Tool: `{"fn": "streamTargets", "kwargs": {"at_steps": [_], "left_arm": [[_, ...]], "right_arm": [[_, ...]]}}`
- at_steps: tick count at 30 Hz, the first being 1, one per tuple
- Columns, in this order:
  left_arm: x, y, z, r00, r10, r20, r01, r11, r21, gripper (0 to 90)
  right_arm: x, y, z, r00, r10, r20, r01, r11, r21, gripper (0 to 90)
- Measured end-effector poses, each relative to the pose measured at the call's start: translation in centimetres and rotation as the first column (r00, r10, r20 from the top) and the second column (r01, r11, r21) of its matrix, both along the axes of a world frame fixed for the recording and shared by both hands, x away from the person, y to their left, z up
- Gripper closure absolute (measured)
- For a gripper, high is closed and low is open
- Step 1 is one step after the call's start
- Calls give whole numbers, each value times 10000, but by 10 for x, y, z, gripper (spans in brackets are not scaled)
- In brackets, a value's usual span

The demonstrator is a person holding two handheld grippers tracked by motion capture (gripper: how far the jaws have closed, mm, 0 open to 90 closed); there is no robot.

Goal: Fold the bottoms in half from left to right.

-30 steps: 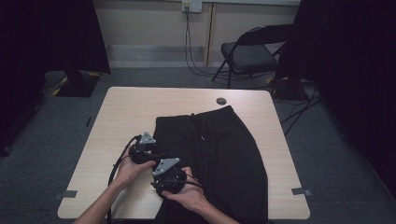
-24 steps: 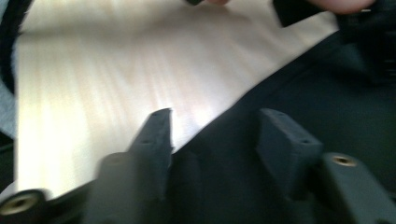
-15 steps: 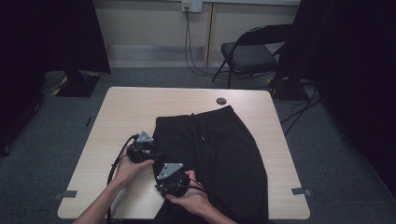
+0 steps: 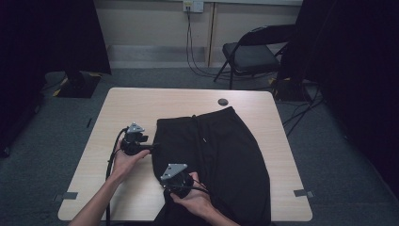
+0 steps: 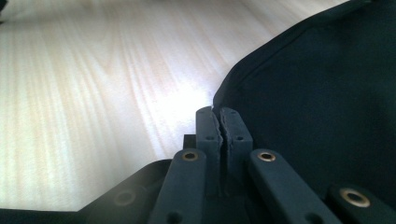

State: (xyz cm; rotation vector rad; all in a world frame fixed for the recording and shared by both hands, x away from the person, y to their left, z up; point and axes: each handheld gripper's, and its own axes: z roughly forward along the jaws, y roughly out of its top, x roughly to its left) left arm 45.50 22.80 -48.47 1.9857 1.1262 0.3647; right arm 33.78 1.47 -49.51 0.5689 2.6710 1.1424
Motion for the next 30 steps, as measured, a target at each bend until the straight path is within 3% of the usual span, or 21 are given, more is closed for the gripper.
{"fn": "streamTargets", "kwargs": {"at_steps": [2, 3, 4, 6, 9, 11, 12, 16, 17, 19, 20, 23, 24, 26, 30], "left_arm": [[3, -1, -3, 9999, -73, -119, 75, 9998, 182, 340], [10, -5, -5, 9975, -408, -578, 446, 9968, 665, 340], [12, -7, -6, 9994, -325, -131, 333, 9972, 671, 349], [15, -11, -8, 9998, -182, 22, 181, 9984, 539, 350], [16, -16, -12, 9988, -470, 159, 445, 9906, 1295, 353], [17, -17, -13, 9996, -139, 239, 110, 9930, 1178, 360], [18, -18, -13, 9995, -132, 303, 90, 9907, 1355, 360], [21, -21, -12, 9997, -14, 230, -18, 9906, 1367, 390], [23, -23, -11, 9998, -94, 147, 74, 9915, 1302, 390], [25, -28, -9, 9995, -315, 72, 305, 9927, 1164, 719], [24, -31, -11, 9997, -249, -74, 253, 9973, 687, 794], [21, -30, -17, 9996, -281, -62, 280, 9995, -166, 877], [21, -27, -17, 9994, -267, -233, 258, 9990, -370, 882], [21, -23, -16, 9999, -60, -150, 56, 9997, -240, 888], [23, -16, -8, 9999, 42, -139, -52, 9970, -777, 889]], "right_arm": [[-2, 0, 0, 10000, 7, -24, -7, 10000, 0, 874], [-2, 0, 0, 10000, 7, -24, -7, 10000, 0, 874], [-2, 0, 0, 10000, 4, -77, -3, 10000, 75, 873], [-1, 0, 0, 9999, -25, -125, 26, 10000, 93, 872], [-2, 0, 0, 10000, 16, -40, -16, 10000, 55, 871], [-1, -1, -1, 10000, 10, -95, -9, 9999, 120, 871], [-1, -1, -1, 9999, 17, -122, -15, 9999, 158, 871], [0, 0, -1, 9999, 19, -159, -16, 9998, 190, 871], [0, 0, -1, 9998, 3, -173, 1, 9997, 228, 872], [3, 1, -2, 9991, -131, -393, 148, 9990, 414, 876], [4, 1, -2, 9989, -142, -449, 161, 9989, 435, 878], [6, 3, -1, 9985, -106, -544, 130, 9989, 450, 886], [6, 3, 0, 9983, -71, -572, 98, 9989, 462, 887], [6, 3, 3, 9984, 32, -564, -5, 9988, 487, 887], [5, 0, 17, 9988, 45, -482, -4, 9963, 863, 887]]}}
